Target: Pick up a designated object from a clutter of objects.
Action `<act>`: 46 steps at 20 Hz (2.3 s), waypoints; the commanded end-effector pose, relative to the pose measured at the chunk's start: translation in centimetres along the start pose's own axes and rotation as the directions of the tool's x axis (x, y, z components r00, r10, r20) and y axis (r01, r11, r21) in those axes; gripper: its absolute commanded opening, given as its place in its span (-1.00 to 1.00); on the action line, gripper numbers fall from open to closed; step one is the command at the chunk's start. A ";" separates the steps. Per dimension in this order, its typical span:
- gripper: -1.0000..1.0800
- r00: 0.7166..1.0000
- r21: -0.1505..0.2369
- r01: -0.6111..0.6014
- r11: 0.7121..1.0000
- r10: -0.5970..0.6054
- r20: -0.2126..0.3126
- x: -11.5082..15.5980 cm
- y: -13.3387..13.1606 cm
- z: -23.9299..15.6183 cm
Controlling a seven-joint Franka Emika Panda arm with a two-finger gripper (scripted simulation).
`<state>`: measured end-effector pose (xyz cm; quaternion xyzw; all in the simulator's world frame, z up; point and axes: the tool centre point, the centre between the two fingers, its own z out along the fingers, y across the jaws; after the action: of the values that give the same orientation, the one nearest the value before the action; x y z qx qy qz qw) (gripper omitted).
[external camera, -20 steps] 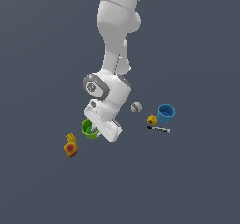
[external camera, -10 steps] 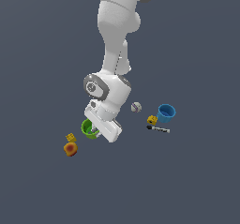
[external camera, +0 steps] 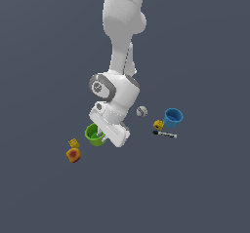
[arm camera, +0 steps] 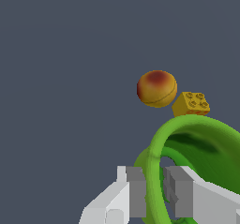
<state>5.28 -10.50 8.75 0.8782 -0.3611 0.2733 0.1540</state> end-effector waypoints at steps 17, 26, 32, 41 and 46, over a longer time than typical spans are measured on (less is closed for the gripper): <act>-1.00 1.000 0.002 0.002 1.000 -0.002 0.007 3.2 -6.0 -13.0; -1.00 1.000 0.003 0.001 1.000 -0.001 0.009 5.3 -10.0 -21.2; -1.00 1.000 0.003 0.001 1.000 -0.001 0.009 6.7 -12.8 -26.8; -1.00 1.000 0.003 0.000 1.000 0.000 0.004 8.4 -16.0 -32.8; -1.00 1.000 0.002 0.000 1.000 0.000 0.001 8.9 -16.9 -34.5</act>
<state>9.88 12.13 39.93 0.8789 -0.3605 0.2725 0.1529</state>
